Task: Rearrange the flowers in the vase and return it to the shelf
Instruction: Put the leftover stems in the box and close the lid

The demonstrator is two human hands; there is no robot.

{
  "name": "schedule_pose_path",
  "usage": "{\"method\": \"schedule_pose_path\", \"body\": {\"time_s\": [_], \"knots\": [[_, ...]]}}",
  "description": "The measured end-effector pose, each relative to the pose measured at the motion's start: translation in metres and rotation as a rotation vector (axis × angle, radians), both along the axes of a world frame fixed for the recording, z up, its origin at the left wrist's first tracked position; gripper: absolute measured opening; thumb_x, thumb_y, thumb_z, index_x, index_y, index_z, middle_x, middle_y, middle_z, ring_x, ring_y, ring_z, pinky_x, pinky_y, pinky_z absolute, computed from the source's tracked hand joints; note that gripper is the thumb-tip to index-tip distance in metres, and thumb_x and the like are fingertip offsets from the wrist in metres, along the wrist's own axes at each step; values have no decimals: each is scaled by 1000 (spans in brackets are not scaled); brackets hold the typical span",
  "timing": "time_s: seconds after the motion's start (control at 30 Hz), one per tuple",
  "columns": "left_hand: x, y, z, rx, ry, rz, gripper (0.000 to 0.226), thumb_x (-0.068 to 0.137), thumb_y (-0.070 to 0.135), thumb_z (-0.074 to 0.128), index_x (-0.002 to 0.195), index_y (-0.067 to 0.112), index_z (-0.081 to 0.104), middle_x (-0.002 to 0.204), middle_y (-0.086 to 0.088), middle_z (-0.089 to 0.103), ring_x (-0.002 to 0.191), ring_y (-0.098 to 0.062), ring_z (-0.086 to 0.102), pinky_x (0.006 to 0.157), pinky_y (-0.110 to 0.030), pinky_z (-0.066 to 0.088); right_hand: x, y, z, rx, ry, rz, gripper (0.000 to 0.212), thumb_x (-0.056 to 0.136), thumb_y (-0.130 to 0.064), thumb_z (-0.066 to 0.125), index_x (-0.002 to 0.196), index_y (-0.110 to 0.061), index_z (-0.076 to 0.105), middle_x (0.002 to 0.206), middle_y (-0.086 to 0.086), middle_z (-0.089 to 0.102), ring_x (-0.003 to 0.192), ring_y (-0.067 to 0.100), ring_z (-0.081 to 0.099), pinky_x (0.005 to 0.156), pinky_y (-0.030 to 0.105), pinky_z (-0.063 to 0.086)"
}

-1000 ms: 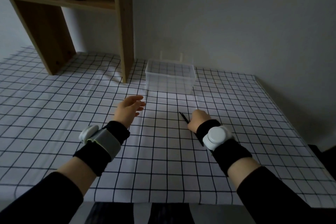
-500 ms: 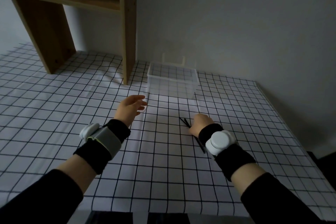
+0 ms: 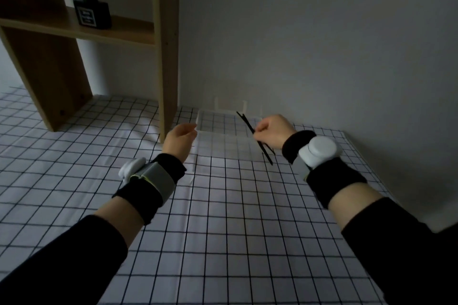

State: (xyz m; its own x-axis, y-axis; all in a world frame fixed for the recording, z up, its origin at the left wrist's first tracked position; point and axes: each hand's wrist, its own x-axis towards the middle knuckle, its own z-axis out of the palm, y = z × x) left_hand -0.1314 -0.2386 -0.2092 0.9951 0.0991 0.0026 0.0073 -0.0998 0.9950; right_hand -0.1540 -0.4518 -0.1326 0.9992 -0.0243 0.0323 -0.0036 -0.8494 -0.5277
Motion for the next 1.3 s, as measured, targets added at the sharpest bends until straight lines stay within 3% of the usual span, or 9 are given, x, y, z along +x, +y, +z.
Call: {"method": "schedule_pose_path", "body": {"time_s": [0.1, 0.33, 0.57, 0.7, 0.83, 0.93, 1.1, 1.2, 1.3], "knots": [[25, -6, 5, 7, -23, 44, 28, 87, 11, 52, 115, 8, 58, 114, -17, 62, 90, -21, 54, 79, -29, 42, 32, 10, 13, -2, -53, 53, 18, 81, -9, 62, 95, 0, 69, 99, 17, 70, 93, 28, 64, 82, 30, 46], [56, -14, -6, -32, 15, -21, 38, 89, 13, 50, 127, 10, 48, 121, -10, 55, 112, -24, 51, 94, -34, 41, 93, 29, -8, 49, -22, 105, 22, 82, -11, 62, 101, -3, 67, 103, 15, 70, 96, 24, 64, 78, 22, 44], [60, -13, -41, -101, -82, -88, 33, 94, 25, 44, 126, 25, 50, 124, 4, 47, 108, -7, 45, 88, -23, 35, 131, 29, -35, 146, 89, 126, 16, 80, -10, 63, 93, -3, 69, 92, 19, 70, 73, 19, 63, 72, 28, 55], [58, -13, -56, -62, -150, -94, 34, 94, 35, 42, 128, 35, 47, 132, 9, 42, 120, -4, 39, 101, -25, 30, 145, 32, -46, -112, 324, 252, 9, 78, -11, 64, 85, -7, 70, 80, 15, 68, 60, 16, 60, 63, 26, 54], [59, -16, -61, -77, -176, -71, 33, 94, 36, 40, 126, 36, 47, 134, 8, 44, 122, -2, 39, 103, -25, 29, 151, 37, -59, -376, 510, 334, 21, 78, -9, 60, 96, -2, 69, 65, 1, 62, 57, 15, 57, 58, 25, 52], [60, -16, -65, -83, -190, -78, 34, 94, 37, 38, 127, 36, 46, 138, 7, 43, 122, -1, 38, 102, -24, 29, 151, 35, -65, -557, 528, 370, 29, 80, -14, 59, 103, 3, 63, 77, 5, 58, 68, 18, 51, 64, 31, 45], [59, -17, -65, -146, -194, -100, 30, 93, 39, 38, 122, 42, 46, 139, 7, 41, 122, -1, 38, 99, -22, 30, 149, 26, -70, -707, 535, 360, 31, 89, -21, 51, 111, -2, 61, 115, 16, 65, 78, 18, 50, 81, 37, 51], [58, -17, -65, -148, -198, -111, 30, 93, 39, 37, 122, 41, 46, 139, 7, 41, 114, 9, 39, 91, -11, 31, 144, 24, -60, -644, 616, 400, 30, 89, -17, 53, 113, -2, 61, 120, 15, 62, 95, 26, 59, 85, 37, 49], [60, -16, -66, -130, -204, -111, 34, 94, 39, 36, 126, 38, 46, 141, 7, 41, 114, 11, 38, 88, -7, 29, 137, 20, -55, -583, 621, 421, 30, 87, -19, 58, 114, -7, 63, 119, 10, 64, 89, 17, 55, 76, 27, 45]]}}
